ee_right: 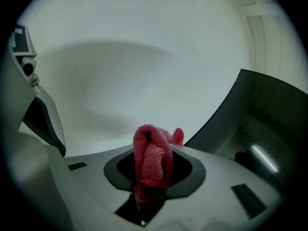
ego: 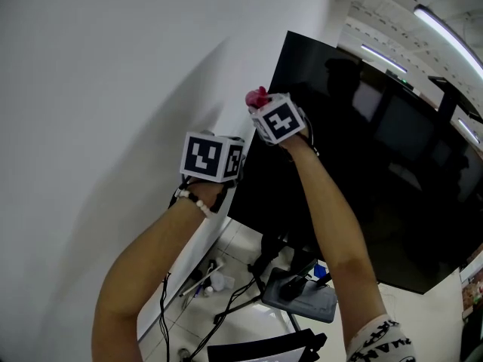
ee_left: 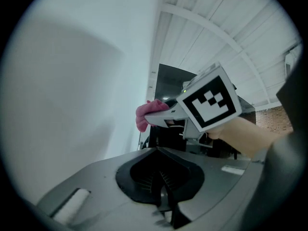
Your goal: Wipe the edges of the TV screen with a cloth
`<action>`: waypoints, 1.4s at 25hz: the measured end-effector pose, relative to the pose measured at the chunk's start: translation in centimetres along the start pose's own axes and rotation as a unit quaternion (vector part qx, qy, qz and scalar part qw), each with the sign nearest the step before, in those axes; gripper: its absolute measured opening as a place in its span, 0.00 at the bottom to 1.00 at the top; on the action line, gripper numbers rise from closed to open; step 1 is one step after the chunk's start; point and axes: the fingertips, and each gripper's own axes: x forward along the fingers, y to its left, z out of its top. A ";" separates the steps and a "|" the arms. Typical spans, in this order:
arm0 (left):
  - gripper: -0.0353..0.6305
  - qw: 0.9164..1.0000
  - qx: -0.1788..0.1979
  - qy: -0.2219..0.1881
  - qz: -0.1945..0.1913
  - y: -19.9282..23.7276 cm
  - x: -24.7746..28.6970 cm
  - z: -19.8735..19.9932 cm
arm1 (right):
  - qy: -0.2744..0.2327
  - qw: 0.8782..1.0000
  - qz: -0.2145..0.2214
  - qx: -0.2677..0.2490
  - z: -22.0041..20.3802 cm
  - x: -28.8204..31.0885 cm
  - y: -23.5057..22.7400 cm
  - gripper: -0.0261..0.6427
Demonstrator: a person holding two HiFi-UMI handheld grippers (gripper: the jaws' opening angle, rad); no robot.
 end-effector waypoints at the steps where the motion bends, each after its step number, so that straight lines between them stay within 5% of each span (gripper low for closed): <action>1: 0.03 1.000 0.001 0.001 -0.001 0.0 -0.2 -0.2 | -0.006 1.000 -0.013 0.005 -0.4 -0.1 0.2 0.22; 9: 0.03 1.000 -0.001 0.012 -0.007 0.1 -1.1 -2.0 | -0.035 0.995 -0.044 0.085 -4.3 0.2 2.9 0.22; 18: 0.03 0.999 0.002 0.041 0.014 1.4 -1.0 -6.9 | -0.062 0.973 -0.081 0.209 -8.5 1.3 6.5 0.22; 30: 0.03 0.996 -0.037 0.074 0.019 2.6 -1.0 -15.9 | -0.038 0.957 -0.094 0.273 -15.4 3.8 11.9 0.21; 35: 0.03 0.997 -0.011 0.070 0.025 2.6 -1.8 -17.3 | -0.035 0.947 -0.103 0.301 -17.2 4.0 14.4 0.21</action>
